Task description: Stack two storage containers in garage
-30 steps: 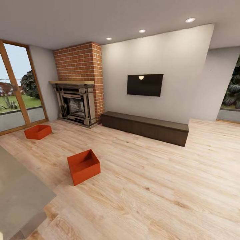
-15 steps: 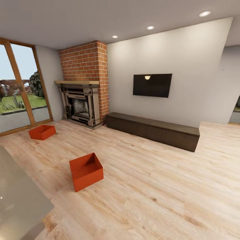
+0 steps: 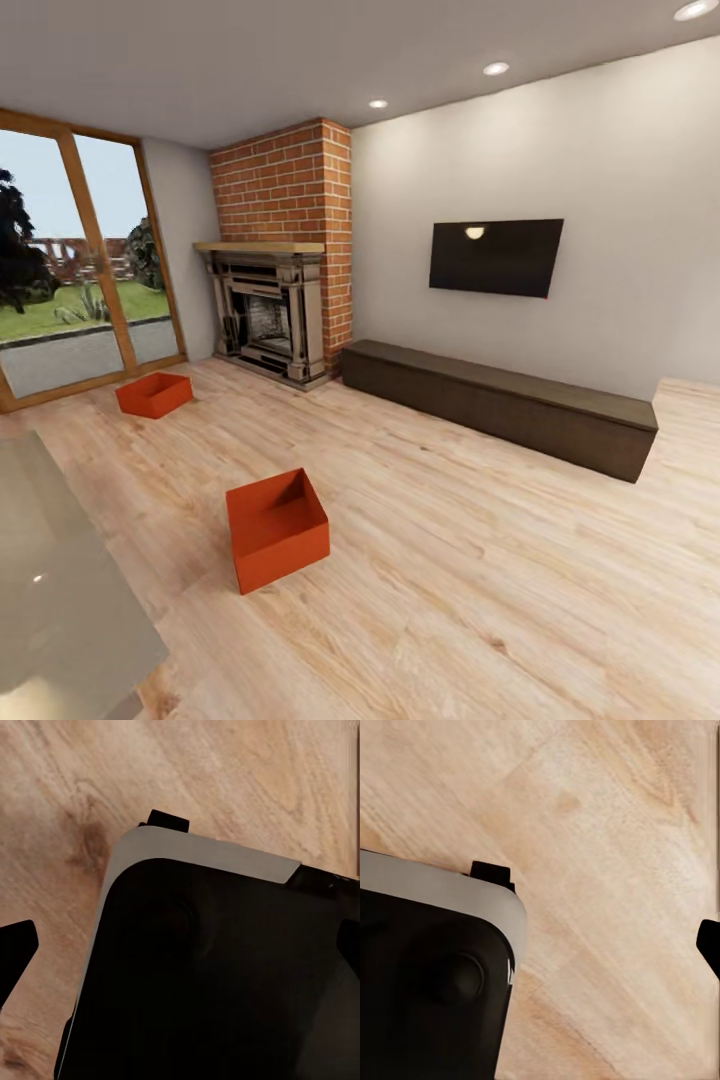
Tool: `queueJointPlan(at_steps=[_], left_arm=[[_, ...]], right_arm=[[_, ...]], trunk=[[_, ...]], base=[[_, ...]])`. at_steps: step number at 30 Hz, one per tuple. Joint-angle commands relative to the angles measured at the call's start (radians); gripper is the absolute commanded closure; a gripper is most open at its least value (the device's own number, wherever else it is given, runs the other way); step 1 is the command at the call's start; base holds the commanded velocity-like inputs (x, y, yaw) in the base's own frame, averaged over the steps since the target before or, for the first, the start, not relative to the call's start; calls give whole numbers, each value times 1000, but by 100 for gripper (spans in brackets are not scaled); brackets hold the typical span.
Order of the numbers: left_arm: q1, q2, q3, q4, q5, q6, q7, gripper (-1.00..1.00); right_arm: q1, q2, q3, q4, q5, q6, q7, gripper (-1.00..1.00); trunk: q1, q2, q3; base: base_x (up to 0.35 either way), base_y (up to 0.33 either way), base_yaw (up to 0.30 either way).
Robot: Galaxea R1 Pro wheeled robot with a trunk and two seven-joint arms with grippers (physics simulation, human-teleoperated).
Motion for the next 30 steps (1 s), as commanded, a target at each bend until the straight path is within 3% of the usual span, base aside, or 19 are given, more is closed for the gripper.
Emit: queueJointPlan(at_steps=[1,30], left_arm=[[0,0,0,-1,6,3,1,-100],[0,0,0,2,5,-7,1,-100]], right_arm=[[-1,0,9,2,-10,-6,-1,-100],[-1,0,8,2,-9,-10,-2,-100]], trunk=[[1,0,-1],[1,0,-1]], base=[[325,0,9],[324,-8,0]])
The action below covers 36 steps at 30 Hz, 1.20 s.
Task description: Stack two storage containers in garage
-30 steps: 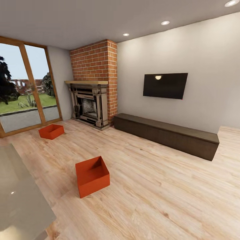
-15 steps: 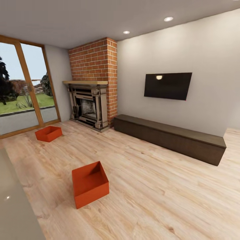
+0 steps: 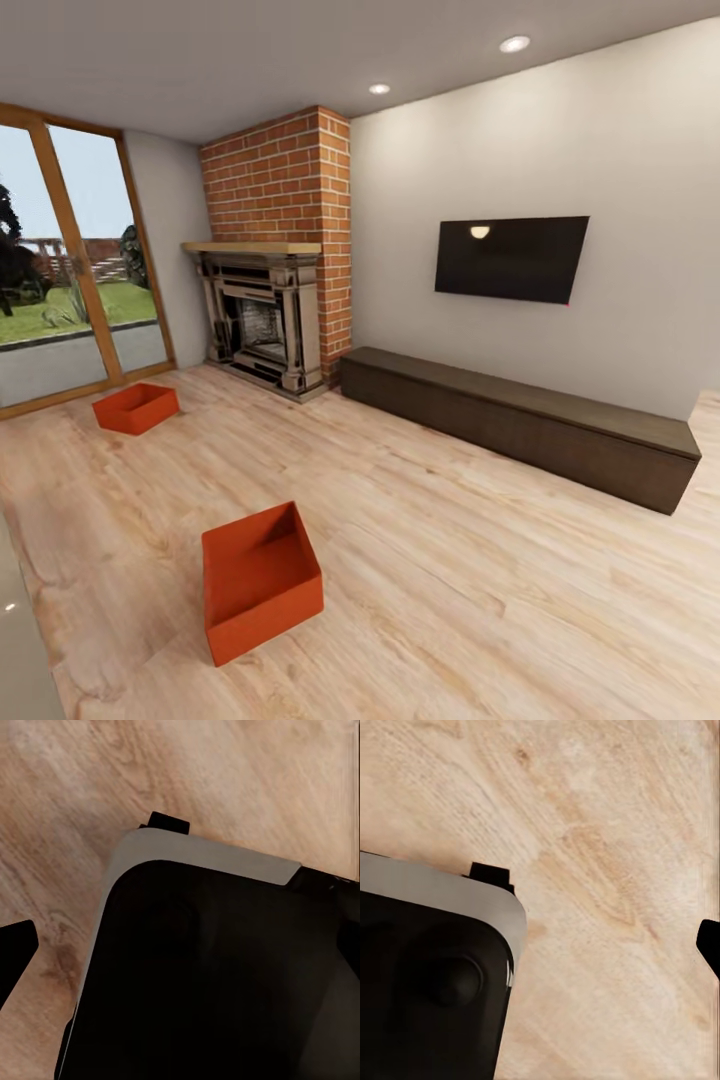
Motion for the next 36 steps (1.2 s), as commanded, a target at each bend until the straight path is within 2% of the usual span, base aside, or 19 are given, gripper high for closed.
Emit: queueJointPlan(at_steps=[1,8,28,36], left_arm=[[0,0,0,-1,6,2,1,-100],[0,0,0,-1,6,0,1,-100],[0,0,0,-1,7,-2,1,-100],[0,0,0,-1,7,-3,1,-100]], right_arm=[[-1,0,10,2,-10,-6,0,-100],[-1,-5,6,2,-13,-1,2,-100],[-1,-7,5,-1,-15,-1,1,-100],[-1,-7,5,-1,-15,-1,1,-100]], trunk=[[0,0,-1],[0,0,-1],[0,0,-1],[0,0,-1]], base=[[300,-127,0],[295,-140,80],[290,-138,265],[257,-46,250]])
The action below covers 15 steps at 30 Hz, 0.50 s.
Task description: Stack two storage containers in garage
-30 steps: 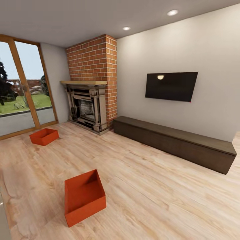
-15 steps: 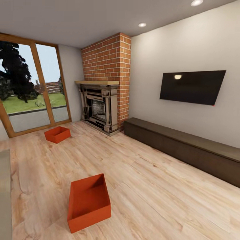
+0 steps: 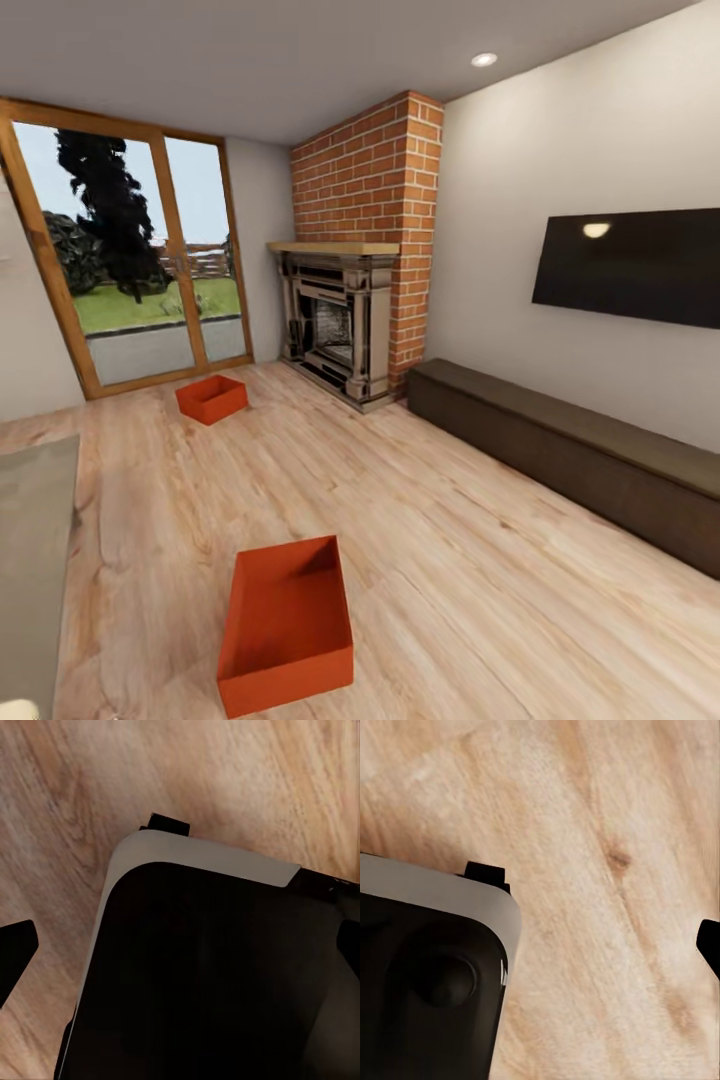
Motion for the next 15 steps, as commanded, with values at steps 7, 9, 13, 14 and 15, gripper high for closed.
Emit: queueJointPlan(at_steps=[7,9,13,14,15], left_arm=[[0,-1,0,-4,5,0,1,-100],[0,-1,0,-4,5,0,1,-100],[0,-1,0,-5,5,0,1,-100],[0,0,0,-5,6,0,1,-100],[0,0,0,-7,6,0,1,-100]], right_arm=[[-1,0,8,2,-10,-5,-1,-100],[-1,1,7,2,-10,-5,-1,-100],[-1,2,7,2,-10,-5,0,-100],[-1,4,7,2,-10,-4,-1,-100],[-1,7,7,2,-9,-4,-2,-100]], trunk=[[0,-1,-1],[0,-1,-1],[0,-1,-1],[0,-1,-1],[0,-1,-1]], base=[[42,-3,225],[3,0,213],[1,0,132],[0,0,29],[0,0,12]])
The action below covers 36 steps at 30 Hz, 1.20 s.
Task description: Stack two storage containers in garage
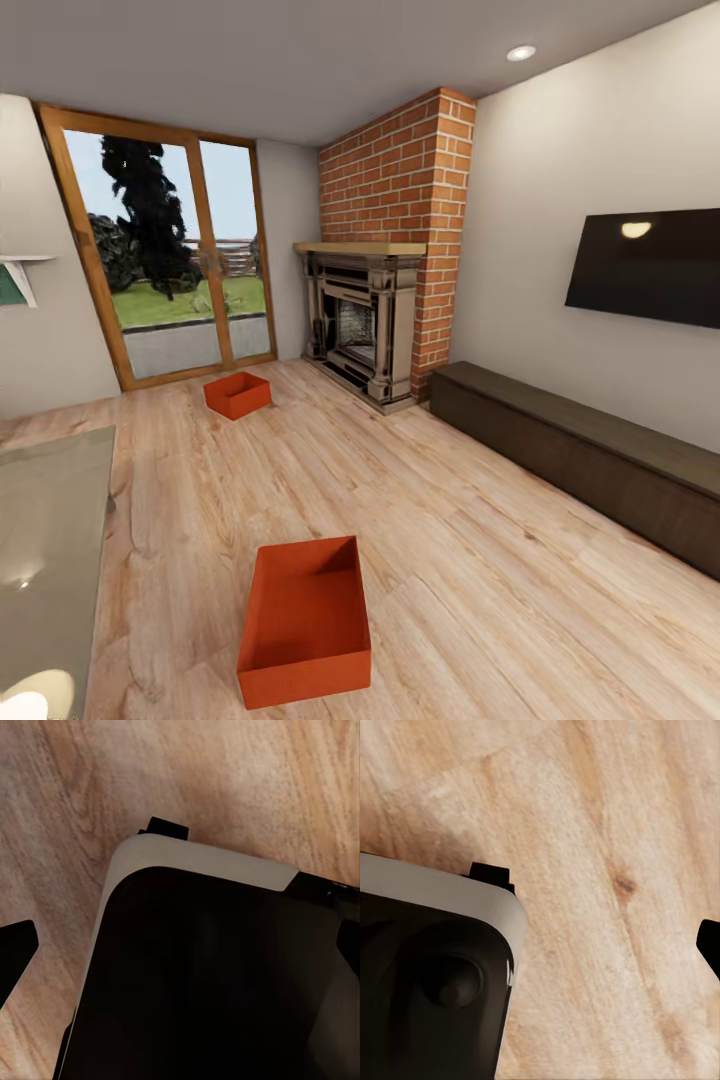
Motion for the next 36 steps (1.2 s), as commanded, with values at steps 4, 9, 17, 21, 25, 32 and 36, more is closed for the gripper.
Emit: queueJointPlan(at_steps=[4,9,17,21,25,32,36], left_arm=[[0,0,1,-6,6,1,1,-100],[0,-1,1,-8,6,3,1,-100],[0,0,0,-7,6,3,1,-100],[0,0,0,-8,6,3,1,-100],[0,0,0,-8,6,3,1,-100],[0,0,0,-8,6,3,1,-100],[0,-1,0,-8,6,3,1,-100]], right_arm=[[-1,-2,9,2,-10,-5,3,-100],[-1,-4,11,2,-5,-6,13,-100],[-1,-4,12,2,-4,-5,4,-100],[-1,-2,14,2,-4,-5,1,-100],[-1,1,16,2,-4,-5,2,-100],[-1,4,16,2,-4,-4,1,-100],[-1,-1,16,1,-4,-3,2,-100]], trunk=[[0,-1,-1],[0,-1,-1],[0,-1,-1],[0,-1,-1],[0,-1,-1],[0,-1,-1],[0,-1,-1]], base=[[0,0,6],[50,3,1],[273,83,0],[312,131,0],[313,135,0],[240,109,2],[56,18,168]])
